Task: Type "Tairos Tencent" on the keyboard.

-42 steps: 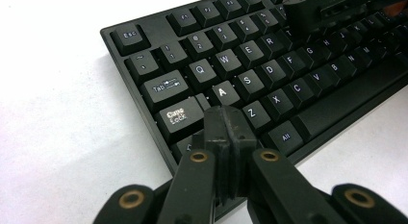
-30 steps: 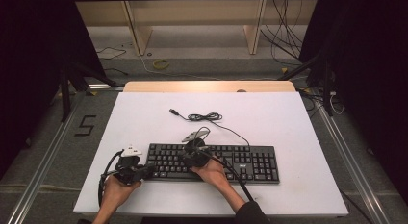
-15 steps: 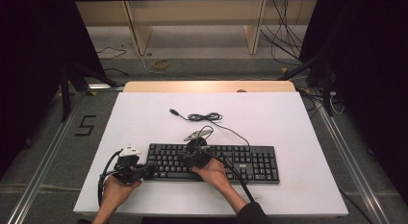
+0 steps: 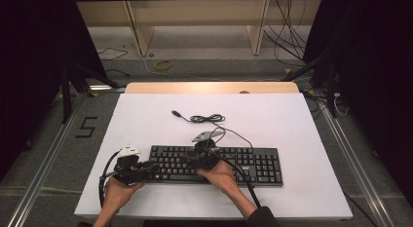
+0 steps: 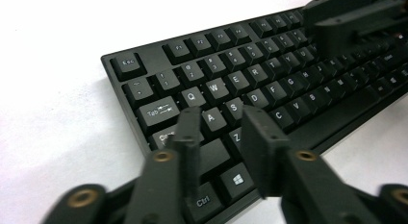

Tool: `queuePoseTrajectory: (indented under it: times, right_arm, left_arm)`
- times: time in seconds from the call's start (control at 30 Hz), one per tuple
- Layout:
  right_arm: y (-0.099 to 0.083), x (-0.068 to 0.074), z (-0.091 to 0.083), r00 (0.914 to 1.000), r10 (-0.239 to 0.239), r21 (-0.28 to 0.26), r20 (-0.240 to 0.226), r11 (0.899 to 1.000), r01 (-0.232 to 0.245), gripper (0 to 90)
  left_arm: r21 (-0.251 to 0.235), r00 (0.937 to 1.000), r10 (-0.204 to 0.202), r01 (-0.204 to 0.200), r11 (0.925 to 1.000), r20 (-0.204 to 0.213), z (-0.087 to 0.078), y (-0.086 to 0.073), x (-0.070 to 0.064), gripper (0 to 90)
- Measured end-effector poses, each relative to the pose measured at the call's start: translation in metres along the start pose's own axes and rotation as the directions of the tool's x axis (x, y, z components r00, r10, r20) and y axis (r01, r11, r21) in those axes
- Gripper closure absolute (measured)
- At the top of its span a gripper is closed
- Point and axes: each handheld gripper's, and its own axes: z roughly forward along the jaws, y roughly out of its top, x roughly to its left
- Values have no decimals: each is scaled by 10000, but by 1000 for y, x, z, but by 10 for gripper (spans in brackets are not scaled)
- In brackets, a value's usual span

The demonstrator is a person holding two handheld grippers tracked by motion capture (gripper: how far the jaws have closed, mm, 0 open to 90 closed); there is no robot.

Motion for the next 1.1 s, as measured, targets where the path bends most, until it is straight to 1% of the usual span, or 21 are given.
queuePoseTrajectory:
  times: [0.1,0.13,0.2,0.33,0.4,0.43,0.47,0.5,0.67,0.73,0.77,0.83,0.97,1.03,1.1]
  right_arm:
    - [-2,1,-4,9999,-16,-79,-121,10000,15,623]
    - [-3,1,-6,9999,-15,-125,-165,9999,13,608]
    - [-5,2,-10,9998,-56,-209,-187,9998,52,574]
    - [-8,3,-16,9996,-38,-295,-292,9996,29,536]
    - [-9,3,-20,9994,-134,-344,-324,9993,123,520]
    - [-10,4,-21,9993,-139,-360,-347,9993,126,508]
    - [-11,4,-23,9993,-129,-371,-352,9992,116,497]
    - [-12,5,-24,9992,-117,-385,-373,9992,103,486]
    - [-16,6,-29,9990,-164,-410,-416,9991,146,435]
    - [-19,7,-31,9990,-151,-410,-429,9991,133,430]
    - [-20,6,-32,9990,-154,-419,-424,9990,137,423]
    - [-22,6,-34,9990,-123,-450,-424,9989,104,406]
    - [-26,6,-37,9991,-69,-462,-420,9989,49,383]
    - [-27,7,-39,9990,-78,-479,-435,9988,57,382]
    - [-28,7,-40,9990,-142,-492,-435,9987,121,382]
  left_arm:
    - [20,10000,9,-9,10000,1,1,2,-1,610]
    - [-18,10000,-67,67,10000,0,1,2,-2,577]
    - [-31,10000,-79,79,10000,55,2,3,-2,538]
    - [-168,9998,-137,140,9998,156,3,6,-3,457]
    - [-224,9997,-72,77,9997,246,4,7,-2,424]
    - [-261,9996,-107,114,9996,259,5,8,-3,407]
    - [-252,9996,-63,70,9997,272,5,9,-3,390]
    - [-305,9995,-126,135,9994,297,5,9,-3,378]
    - [-449,9995,-53,67,9990,306,7,15,-3,329]
    - [-484,9995,-77,92,9988,307,8,15,-3,331]
    - [-466,9996,-103,116,9988,270,12,17,-2,338]
    - [-440,9994,-83,97,9990,338,14,19,-2,369]
    - [-325,9990,170,-157,9993,414,17,21,-5,480]
    - [-266,9986,242,-230,9994,468,19,23,-5,529]
    - [-218,9987,231,-221,9995,455,22,24,-6,583]
